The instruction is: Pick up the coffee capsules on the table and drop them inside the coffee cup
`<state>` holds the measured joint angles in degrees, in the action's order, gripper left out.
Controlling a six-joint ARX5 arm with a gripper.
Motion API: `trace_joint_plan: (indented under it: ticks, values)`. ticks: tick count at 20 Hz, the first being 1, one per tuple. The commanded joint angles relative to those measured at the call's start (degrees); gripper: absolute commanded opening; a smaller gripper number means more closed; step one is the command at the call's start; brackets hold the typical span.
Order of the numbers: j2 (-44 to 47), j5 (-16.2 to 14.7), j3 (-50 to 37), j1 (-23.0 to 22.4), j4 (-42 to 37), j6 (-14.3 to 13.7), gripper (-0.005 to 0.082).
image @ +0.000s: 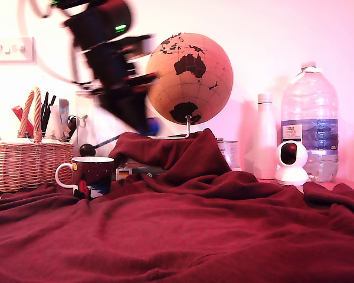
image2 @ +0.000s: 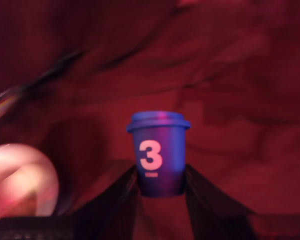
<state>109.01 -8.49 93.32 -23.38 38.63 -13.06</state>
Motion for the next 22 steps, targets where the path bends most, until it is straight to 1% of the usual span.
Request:
trace_joint_plan:
  ticks: [1, 3, 5, 7, 8, 10, 12, 16, 17, 18, 22]
  values:
    - [-0.28, -0.07, -0.24, 1.75, -0.04, 2.05, 0.018]
    - [-0.28, -0.09, -0.24, 3.93, -0.66, 4.02, 0.018]
    - [-0.28, -0.07, -0.24, 5.66, -1.07, 4.61, 0.018]
    - [-0.28, -0.04, -0.24, 7.13, -1.16, 6.69, 0.018]
    - [-0.26, -0.02, -0.24, 7.87, -1.36, 6.86, 0.018]
    - [-0.28, 0.5, -0.24, 9.01, -1.53, 8.22, 0.018]
    - [-0.28, 1.97, -0.24, 9.6, -1.44, 8.59, 0.018]
    - [-0.26, 2.25, -0.24, 9.88, -1.66, 8.63, 0.018]
    - [-0.26, 3.52, -0.24, 9.88, -1.84, 9.86, 0.018]
    - [-0.26, 4.11, -0.24, 9.88, -2.19, 11.3, 0.018]
    - [0.09, 4.5, -0.24, 9.94, -2.95, 12.13, 0.018]
